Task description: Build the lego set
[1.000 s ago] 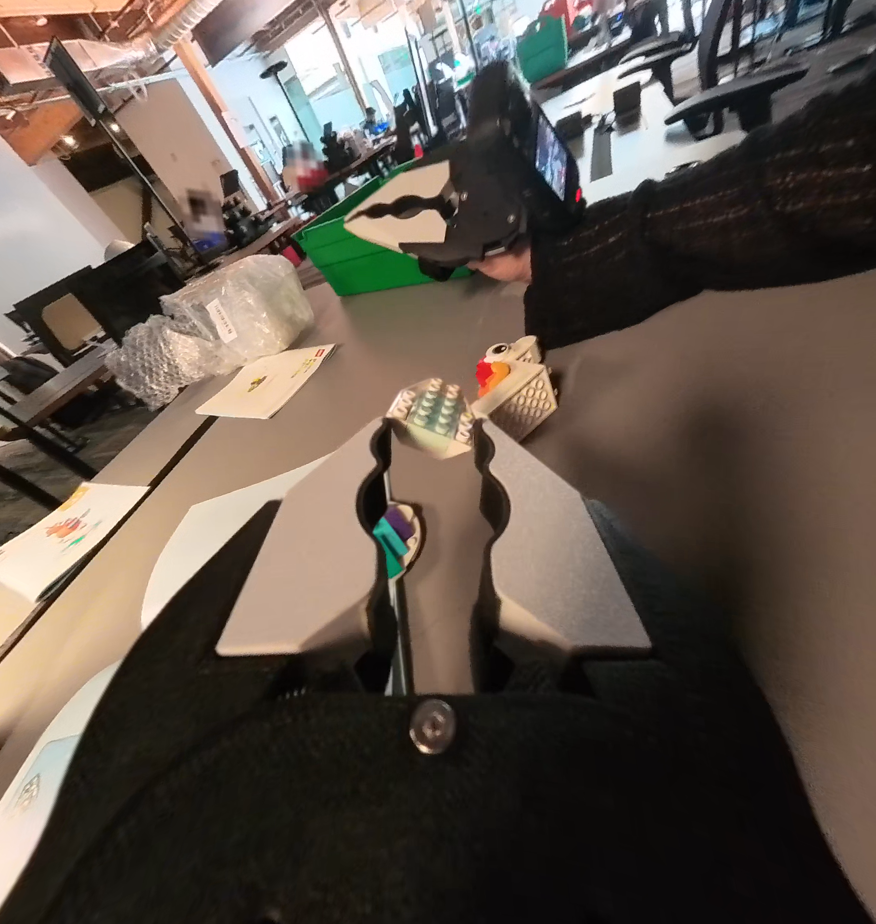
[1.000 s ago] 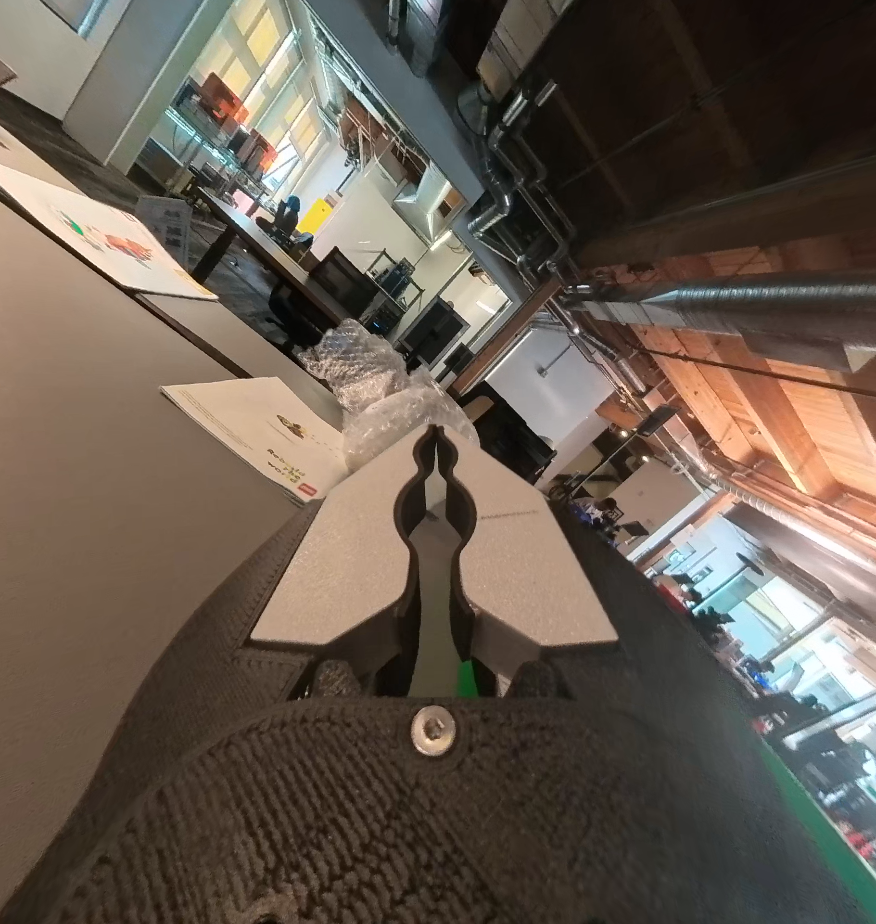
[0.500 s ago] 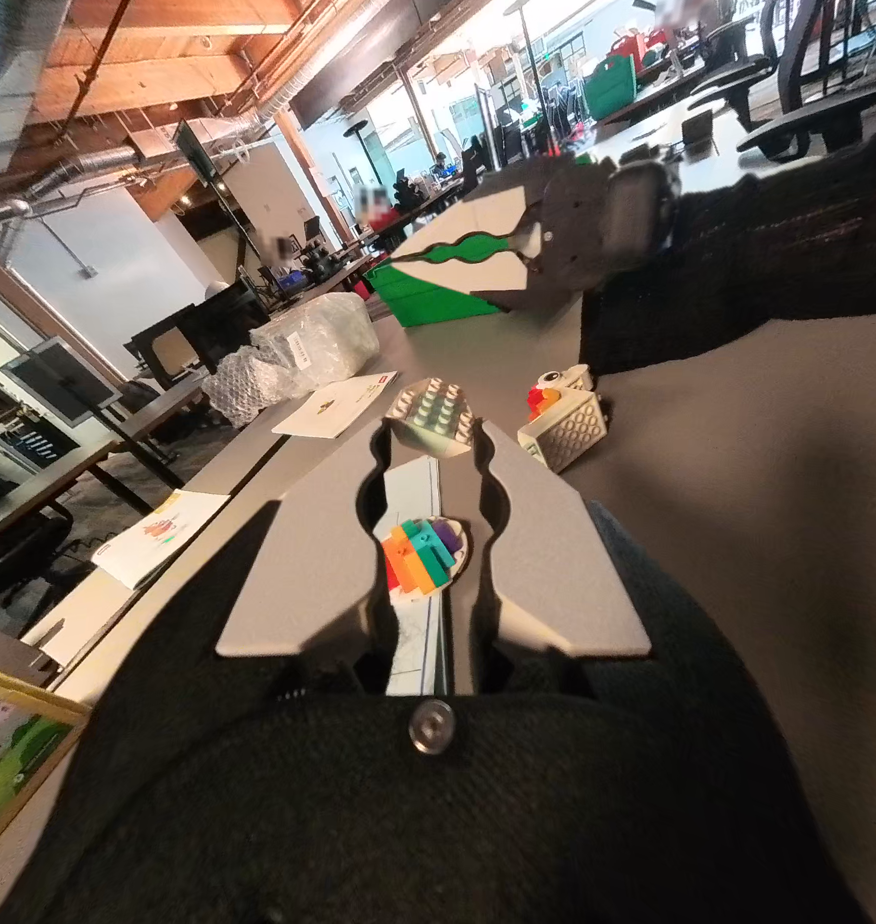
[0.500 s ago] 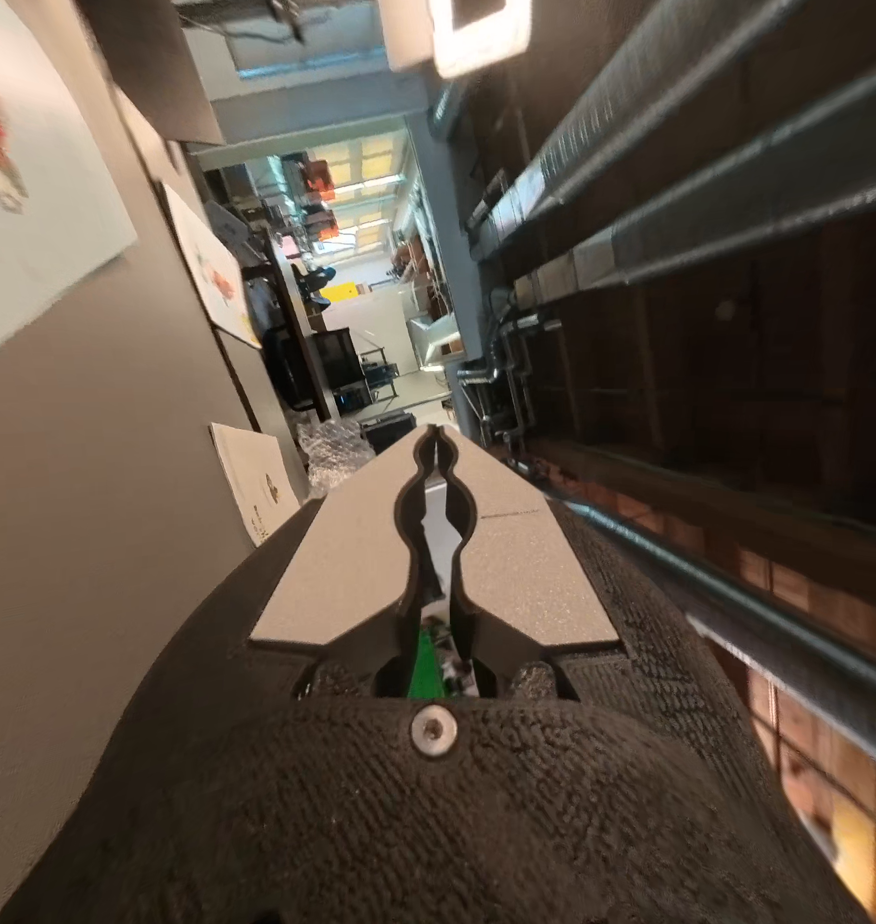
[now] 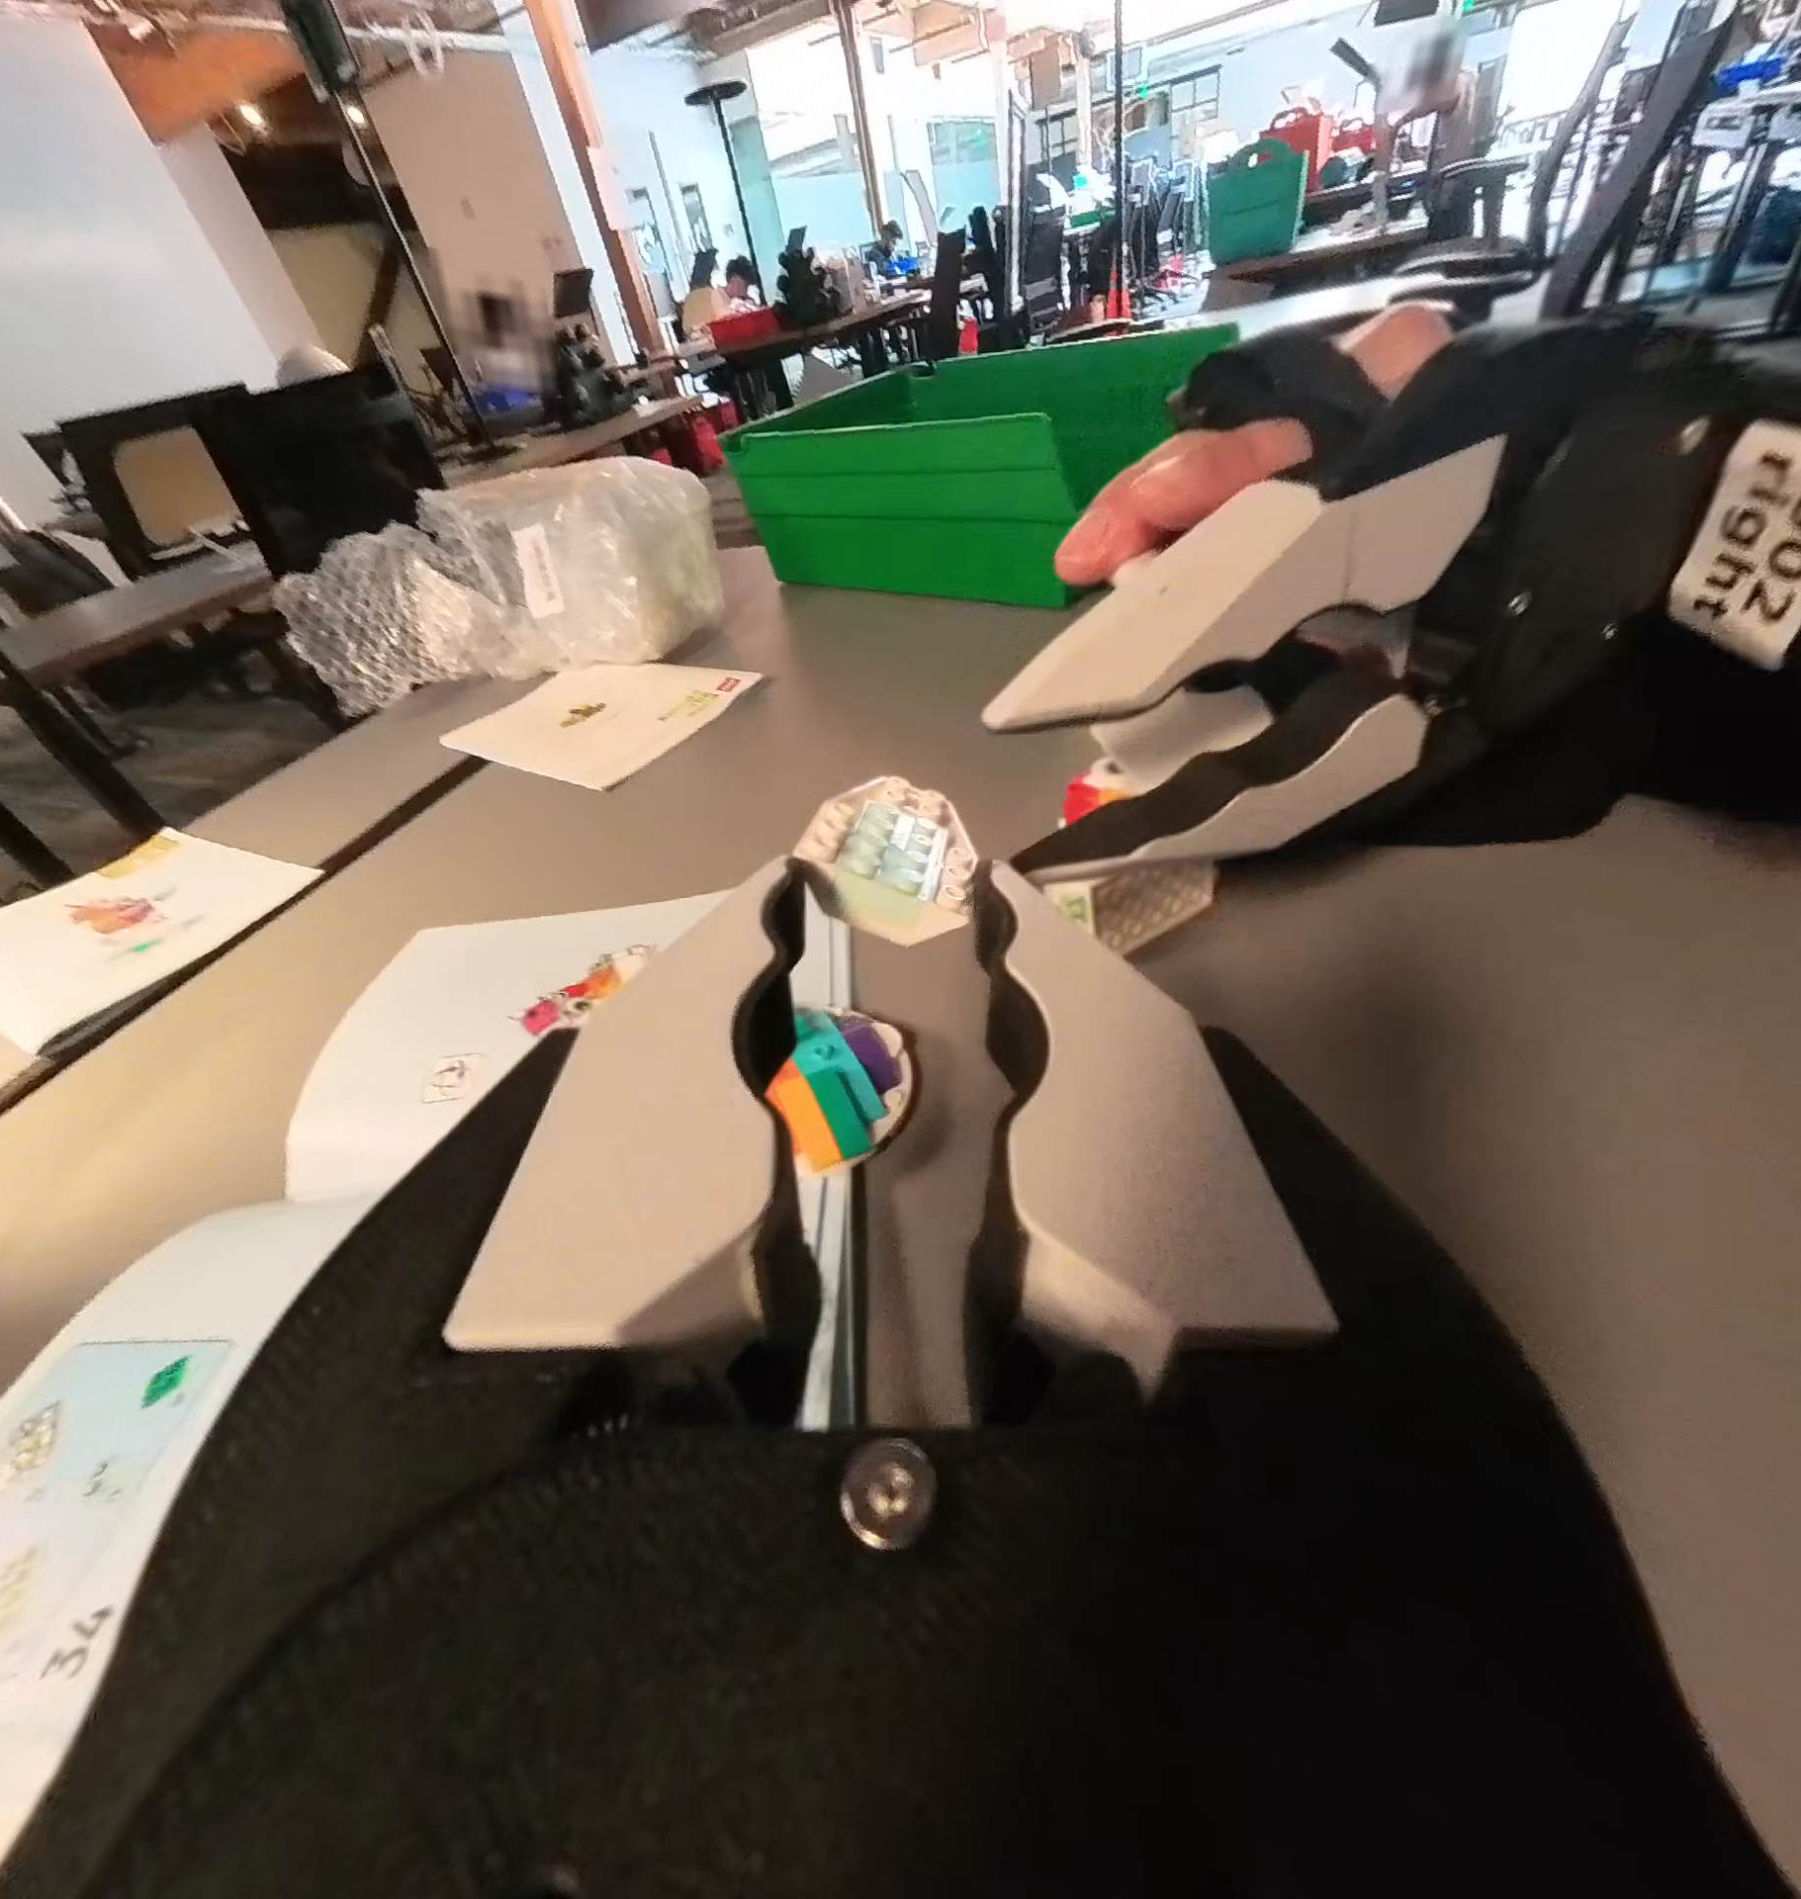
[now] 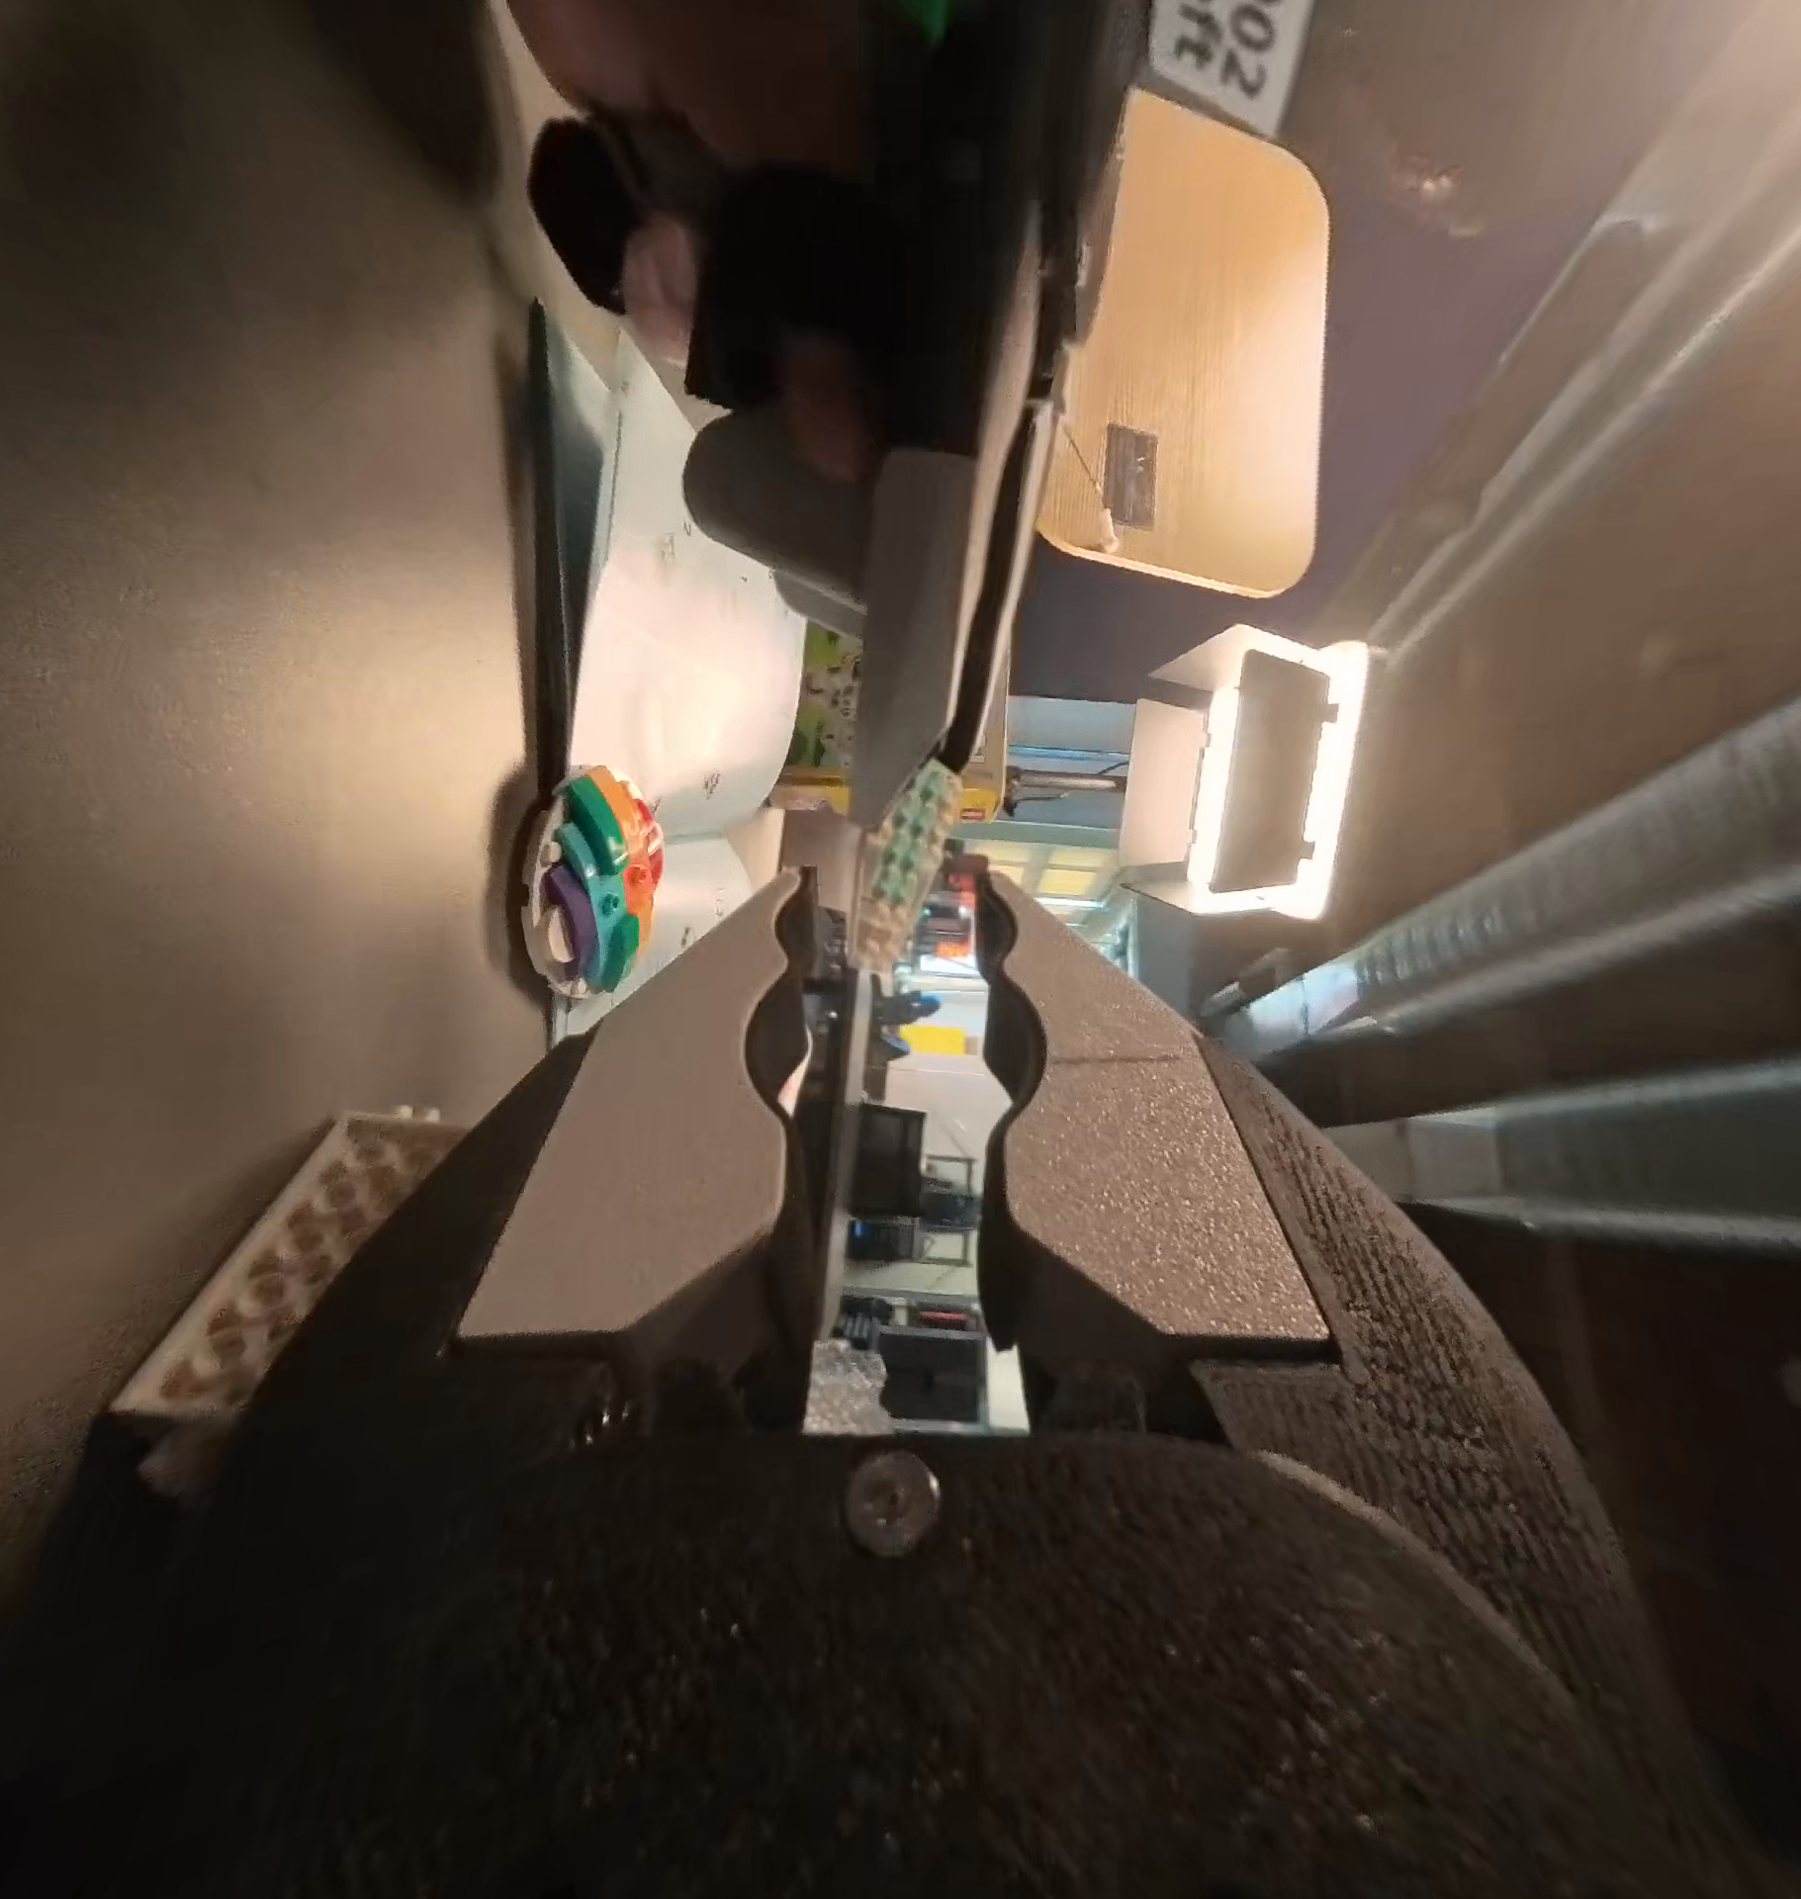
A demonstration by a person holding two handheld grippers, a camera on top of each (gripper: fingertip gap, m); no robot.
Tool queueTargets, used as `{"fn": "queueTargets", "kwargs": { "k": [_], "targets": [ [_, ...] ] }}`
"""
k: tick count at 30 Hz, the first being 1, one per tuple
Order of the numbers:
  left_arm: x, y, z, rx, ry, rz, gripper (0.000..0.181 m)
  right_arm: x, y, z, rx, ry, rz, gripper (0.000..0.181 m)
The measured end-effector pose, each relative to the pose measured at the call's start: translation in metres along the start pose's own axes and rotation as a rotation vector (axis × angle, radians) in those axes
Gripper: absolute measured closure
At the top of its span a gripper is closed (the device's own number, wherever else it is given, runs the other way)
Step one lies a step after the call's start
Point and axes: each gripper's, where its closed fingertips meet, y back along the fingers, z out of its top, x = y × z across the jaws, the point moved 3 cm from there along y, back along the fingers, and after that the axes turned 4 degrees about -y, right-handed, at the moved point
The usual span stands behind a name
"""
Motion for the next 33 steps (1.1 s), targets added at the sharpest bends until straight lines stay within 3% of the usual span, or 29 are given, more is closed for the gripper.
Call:
{"fn": "queueTargets", "kwargs": {
  "k": [5, 9, 12, 16, 20, 24, 28, 33],
  "targets": [
    [-0.008, -0.002, 0.001, 0.001, 0.032, -0.046, 0.15, 0.004, -0.01, 0.003, 0.021, 0.081, -0.076, 0.161],
    [-0.008, 0.006, 0.015, -0.123, 0.135, -0.081, 0.151, -0.007, -0.012, 0.007, 0.028, 0.082, -0.176, 0.171],
    [-0.01, 0.017, 0.03, -0.27, 0.196, -0.17, 0.149, -0.022, -0.007, 0.014, -0.04, -0.15, -0.205, 0.17],
    [-0.002, 0.029, 0.045, -0.413, 0.319, -0.213, 0.119, -0.04, 0.004, 0.021, -0.277, -0.67, -0.127, 0.172],
    [-0.015, 0.029, 0.047, -0.423, 0.288, -0.312, 0.135, -0.044, 0.013, 0.034, -0.524, -1.036, 0.061, 0.171],
    [-0.041, 0.039, 0.059, -0.492, 0.204, -0.449, 0.141, -0.045, 0.017, 0.04, -0.627, -1.16, 0.147, 0.172],
    [-0.037, 0.039, 0.06, -0.499, 0.255, -0.449, 0.144, -0.047, 0.023, 0.043, -0.69, -1.234, 0.254, 0.172],
    [-0.045, 0.045, 0.064, -0.53, 0.229, -0.508, 0.169, -0.043, 0.026, 0.044, -0.705, -1.252, 0.328, 0.172]
  ]
}}
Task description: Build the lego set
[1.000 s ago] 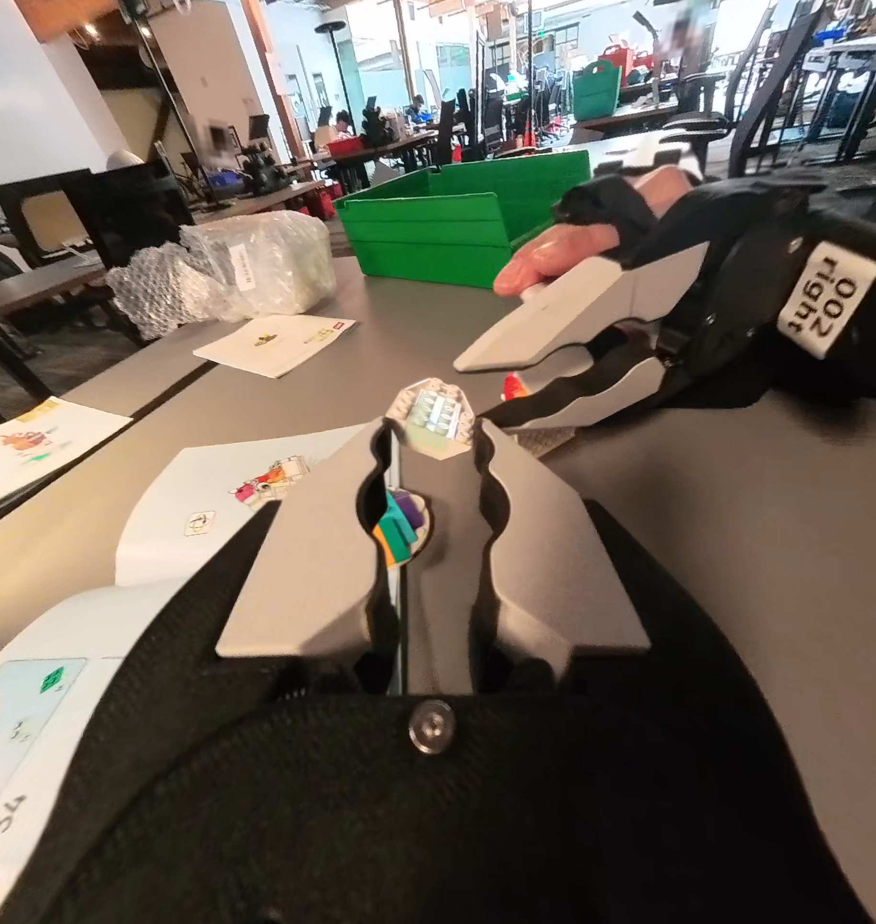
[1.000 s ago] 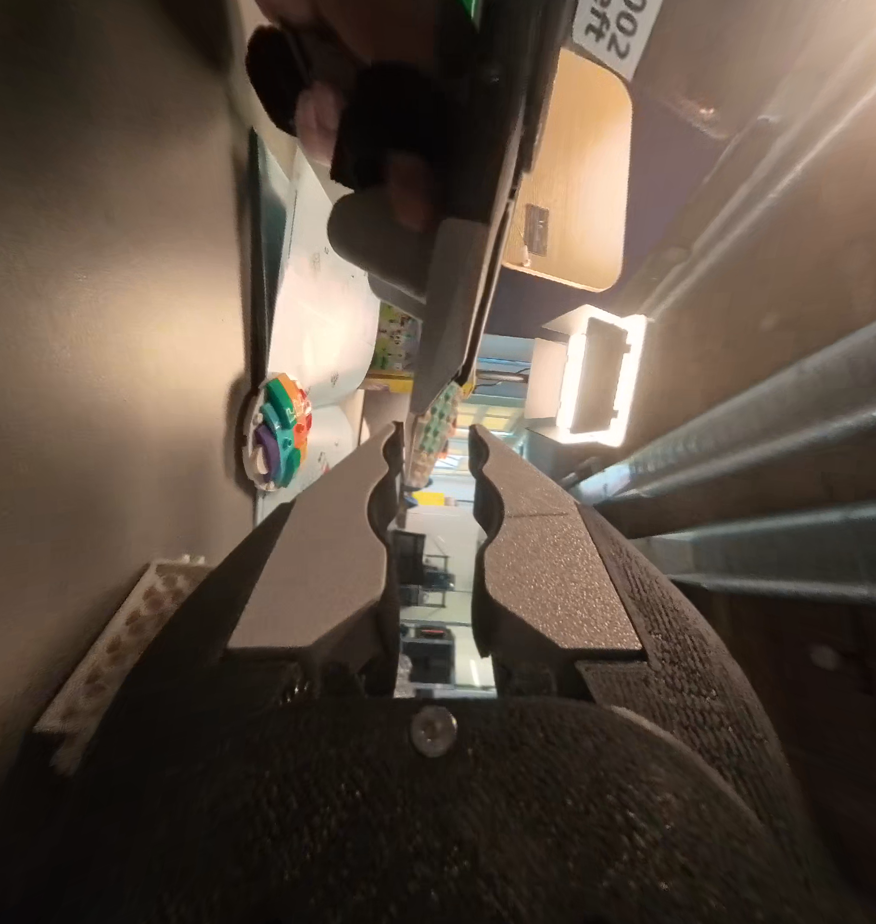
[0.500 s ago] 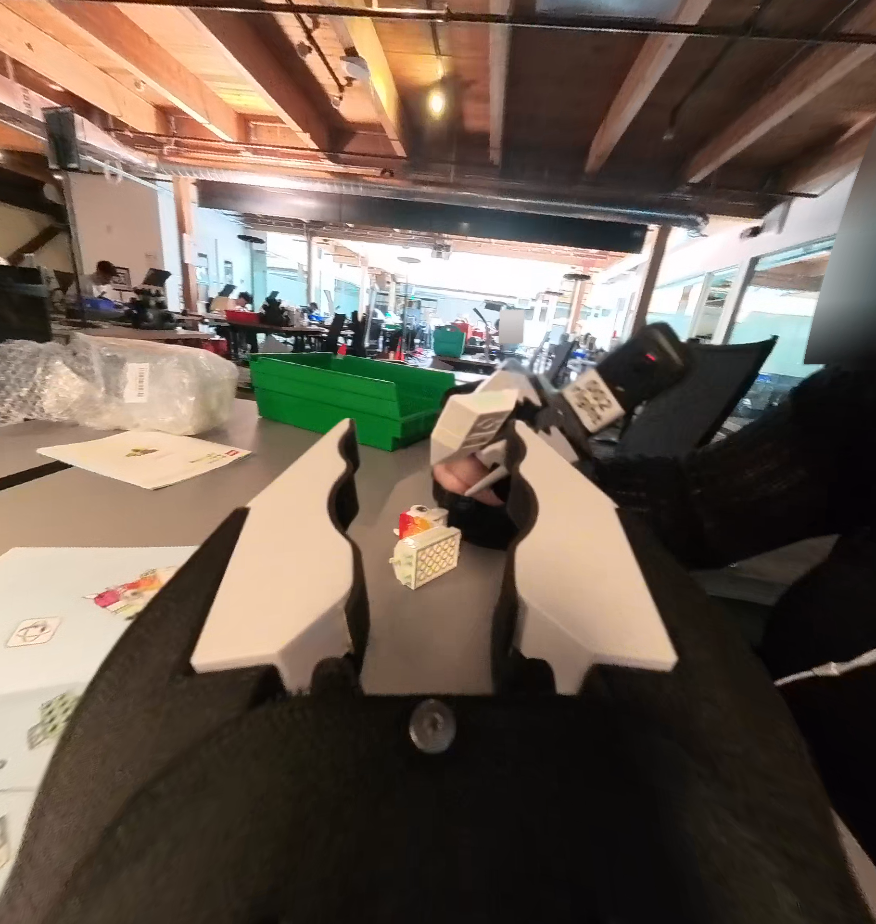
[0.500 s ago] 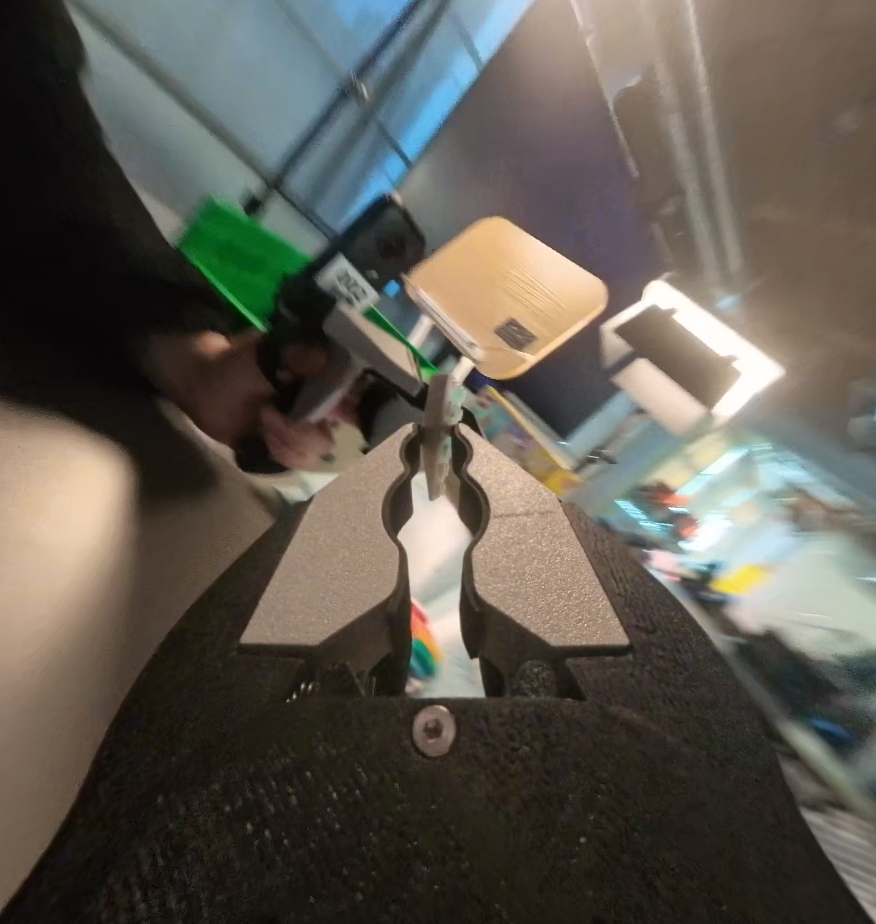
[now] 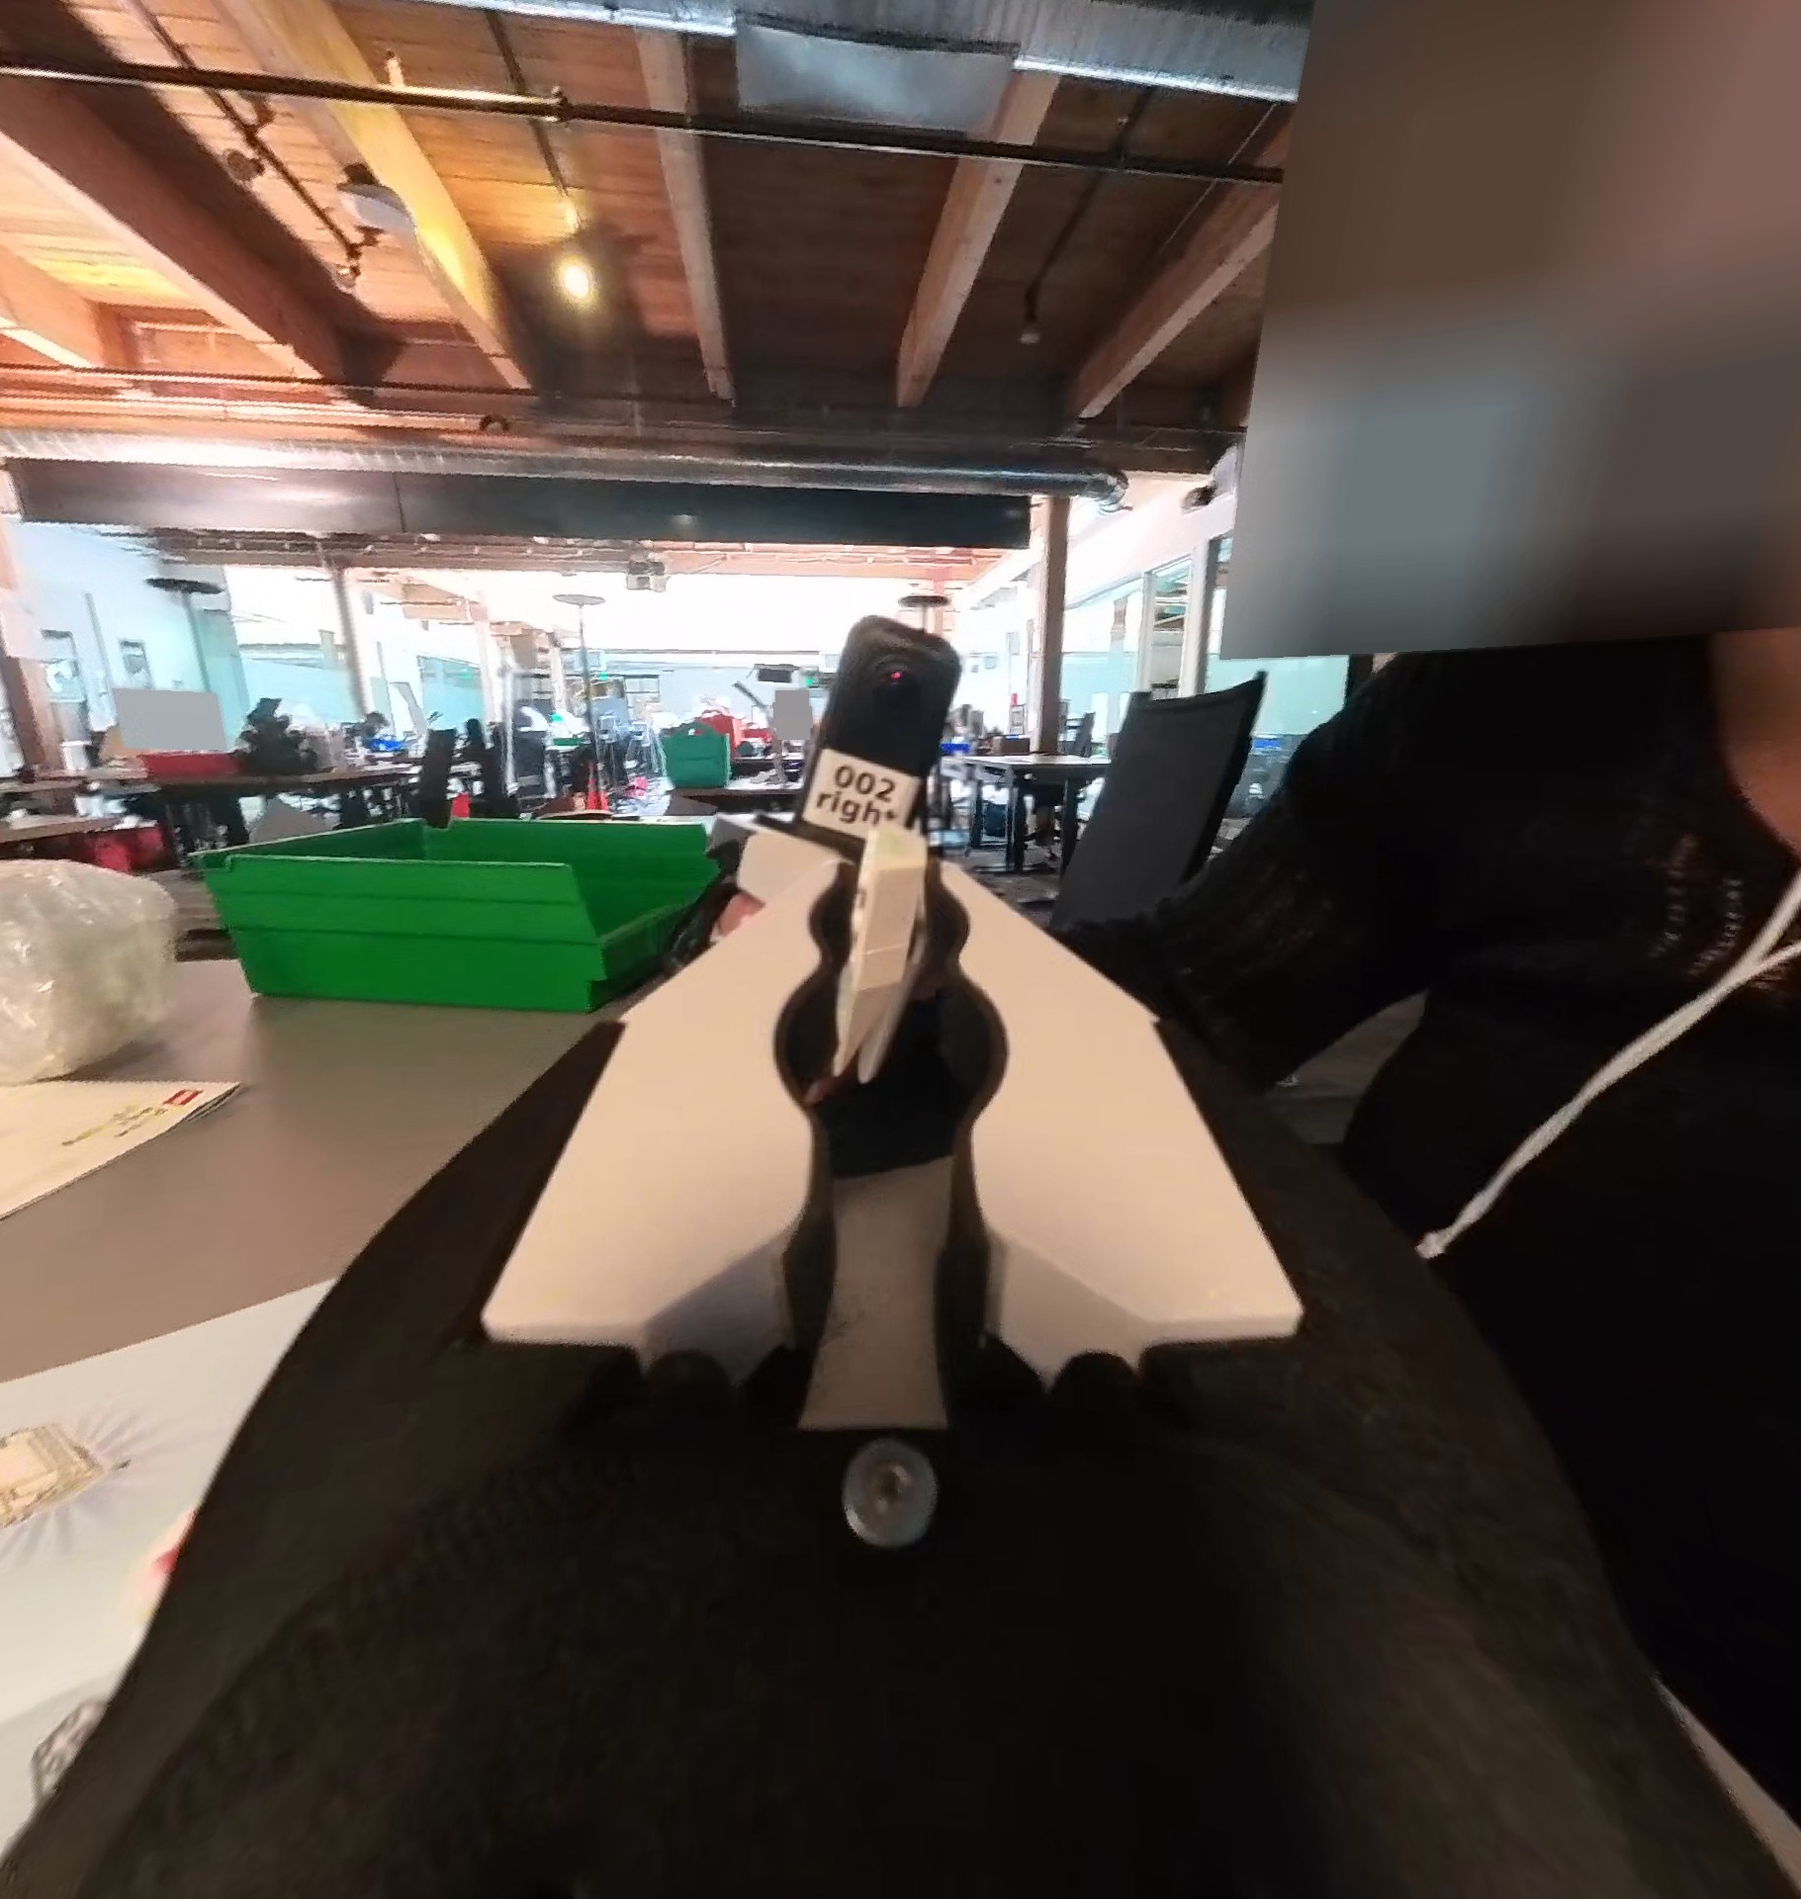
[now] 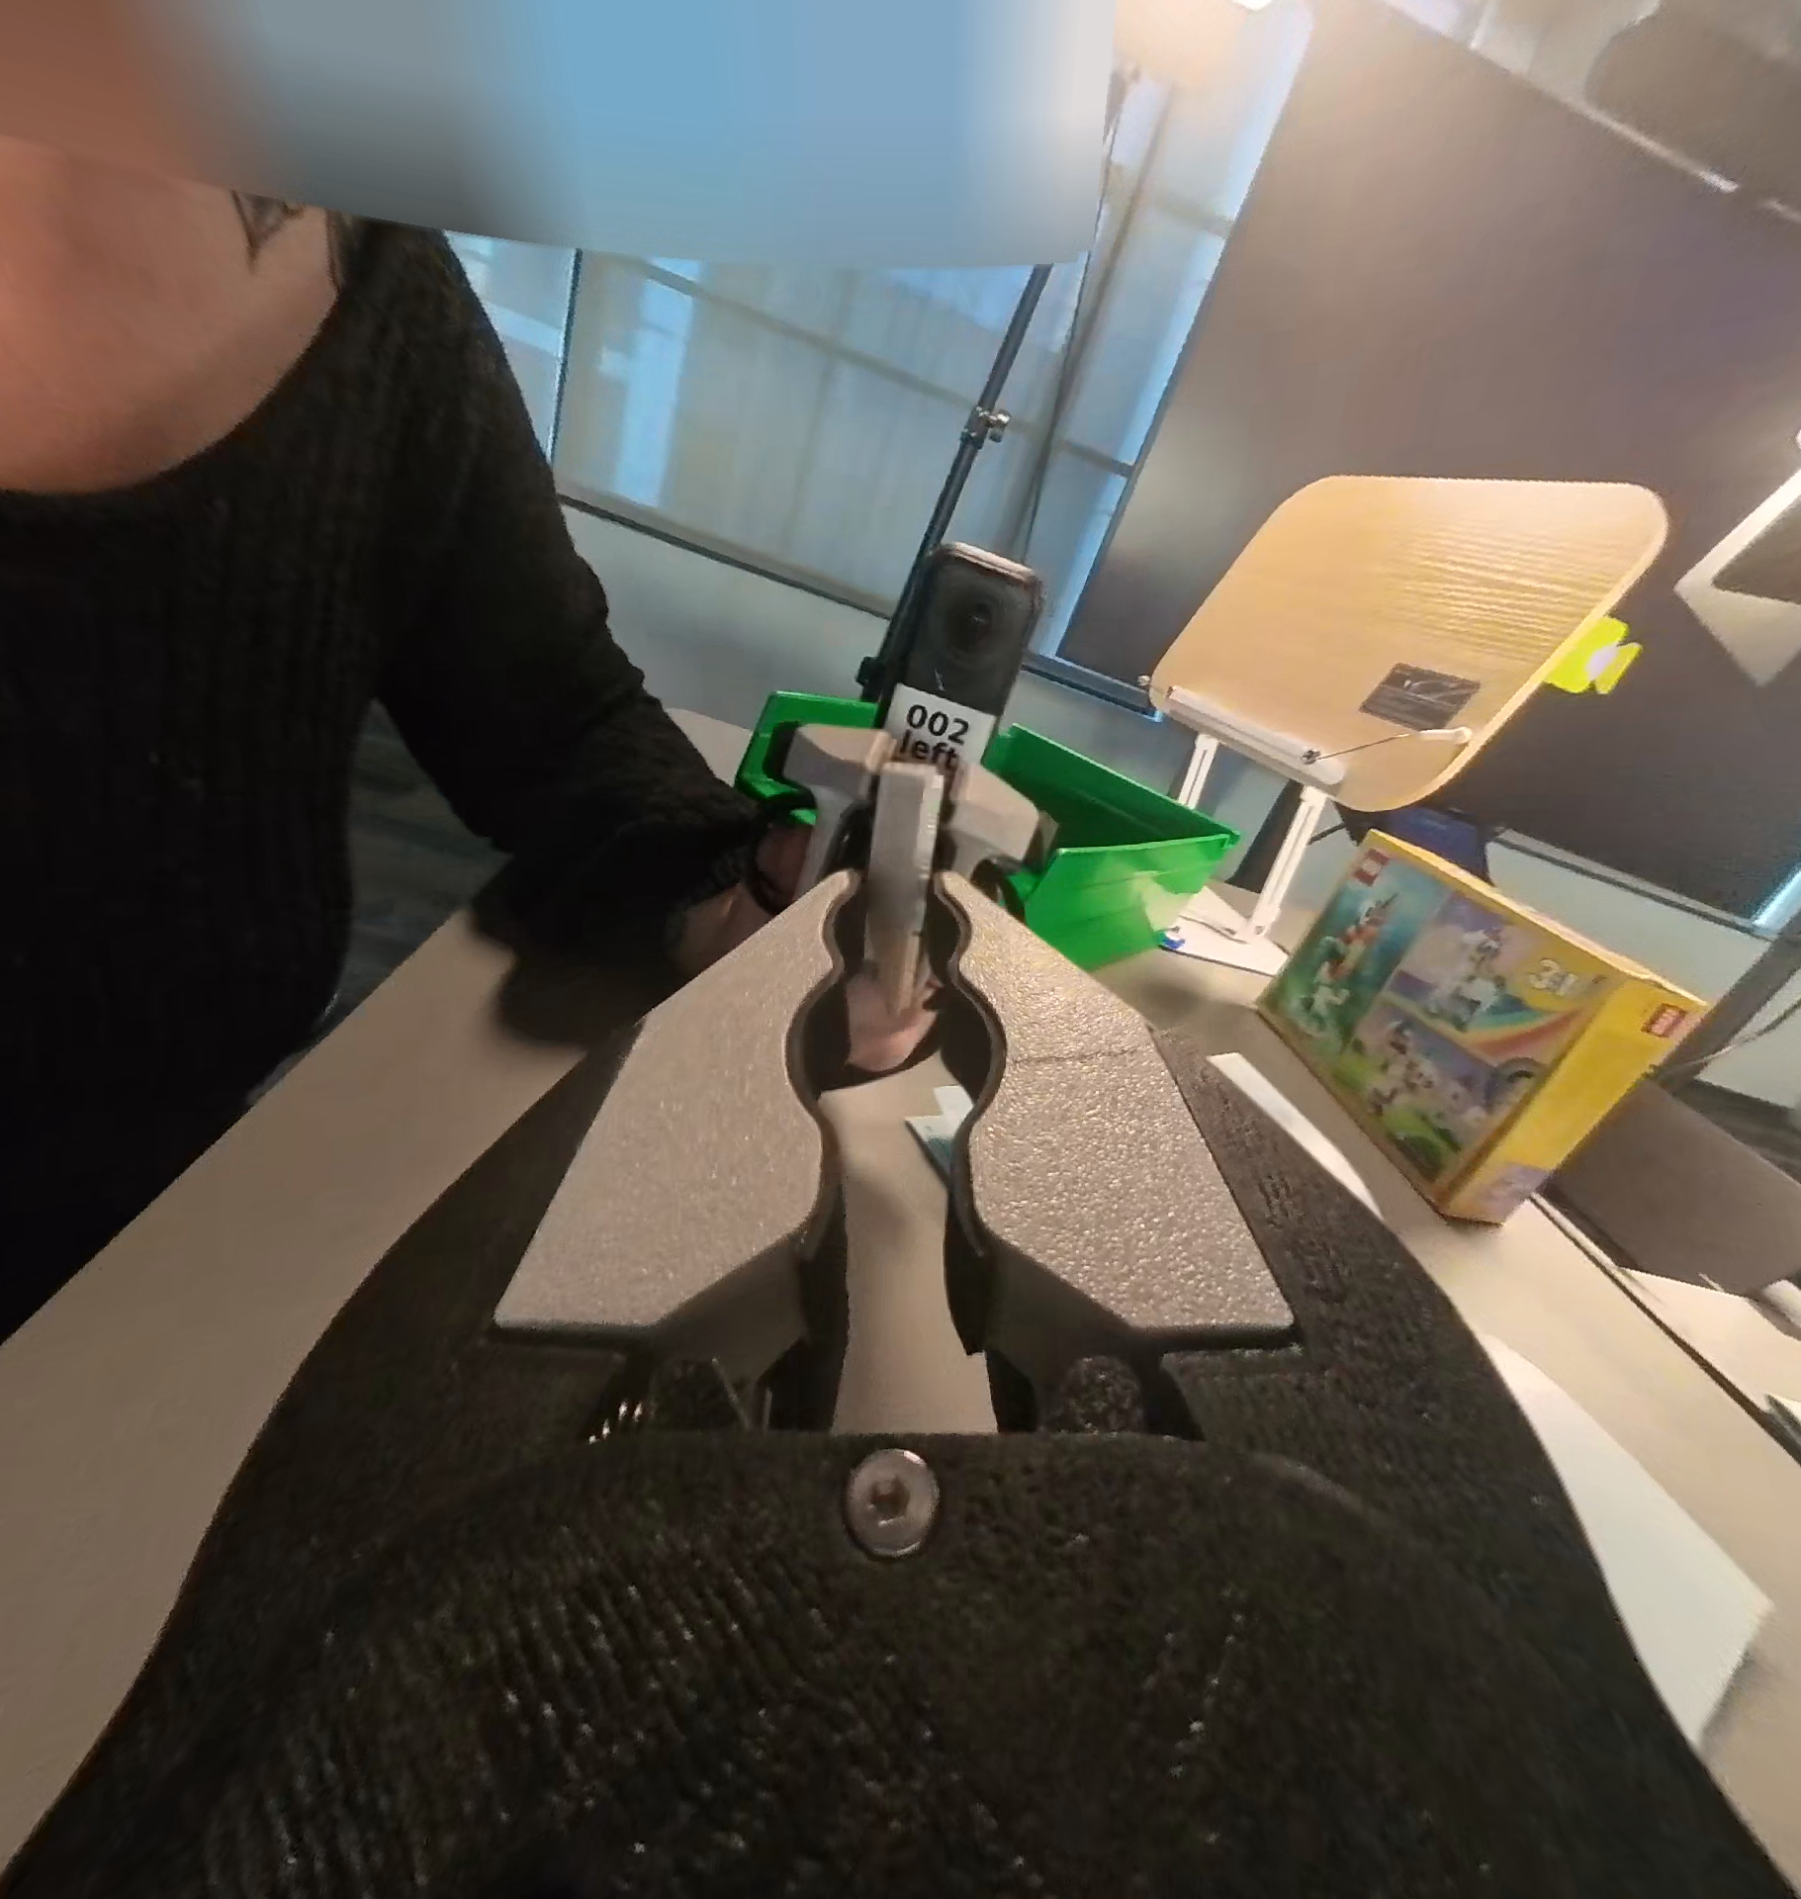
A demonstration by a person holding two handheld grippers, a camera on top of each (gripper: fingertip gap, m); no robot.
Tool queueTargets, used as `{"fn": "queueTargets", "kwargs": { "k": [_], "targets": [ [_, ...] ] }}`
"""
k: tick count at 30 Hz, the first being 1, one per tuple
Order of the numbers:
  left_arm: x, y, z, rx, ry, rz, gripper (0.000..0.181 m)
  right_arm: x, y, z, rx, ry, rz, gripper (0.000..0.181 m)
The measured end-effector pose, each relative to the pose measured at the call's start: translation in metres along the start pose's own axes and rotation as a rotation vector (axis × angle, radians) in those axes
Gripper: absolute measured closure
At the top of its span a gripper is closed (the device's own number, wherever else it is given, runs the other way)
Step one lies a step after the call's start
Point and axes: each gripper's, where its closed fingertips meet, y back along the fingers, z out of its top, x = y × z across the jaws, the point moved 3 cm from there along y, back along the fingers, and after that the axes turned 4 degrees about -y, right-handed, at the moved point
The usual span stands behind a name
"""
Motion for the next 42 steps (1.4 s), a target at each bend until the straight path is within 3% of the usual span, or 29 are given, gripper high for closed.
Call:
{"fn": "queueTargets", "kwargs": {
  "k": [4, 6, 7, 10, 13, 15, 18, 22, 24, 28, 31, 33, 36, 42],
  "targets": [
    [0.0, -0.001, -0.002, 0.022, -0.016, 0.009, 0.17, -0.001, 0.002, -0.003, 0.015, -0.014, 0.009, 0.172],
    [0.009, 0.0, -0.005, 0.054, -0.051, 0.089, 0.171, -0.008, 0.004, -0.01, 0.062, -0.018, -0.033, 0.164],
    [0.017, 0.001, -0.008, 0.096, -0.083, 0.168, 0.171, -0.013, 0.006, -0.015, 0.106, -0.001, -0.058, 0.153],
    [0.031, 0.003, -0.026, 0.308, -0.344, 0.329, 0.171, -0.024, 0.014, -0.031, 0.244, 0.155, -0.156, 0.149],
    [0.032, 0.002, -0.045, 0.497, -0.574, 0.367, 0.171, -0.027, 0.019, -0.047, 0.399, 0.292, -0.179, 0.151],
    [0.025, -0.002, -0.059, 0.577, -0.556, 0.298, 0.171, -0.028, 0.021, -0.049, 0.405, 0.287, -0.177, 0.153],
    [0.021, -0.005, -0.061, 0.578, -0.49, 0.258, 0.171, -0.021, 0.025, -0.051, 0.399, 0.147, -0.09, 0.161],
    [0.02, -0.004, -0.069, 0.609, -0.47, 0.224, 0.171, -0.014, 0.027, -0.057, 0.475, 0.164, -0.036, 0.171],
    [0.018, -0.006, -0.065, 0.553, -0.421, 0.223, 0.17, -0.014, 0.027, -0.051, 0.432, 0.105, -0.026, 0.171],
    [0.018, -0.01, -0.039, 0.338, -0.104, 0.212, 0.122, -0.02, 0.029, -0.022, 0.205, -0.02, -0.034, 0.172],
    [0.022, -0.007, -0.031, 0.21, 0.146, 0.147, 0.118, -0.021, 0.03, -0.005, 0.067, -0.079, -0.024, 0.172],
    [0.024, -0.006, -0.028, 0.157, 0.252, 0.108, 0.13, -0.021, 0.029, -0.002, 0.04, -0.083, -0.025, 0.172],
    [0.021, -0.004, -0.027, 0.166, 0.164, 0.101, 0.153, -0.019, 0.027, -0.004, 0.046, -0.084, -0.019, 0.172],
    [0.014, -0.007, -0.03, 0.253, -0.115, 0.169, 0.171, -0.016, 0.025, -0.006, 0.062, -0.109, 0.002, 0.171]
  ]
}}
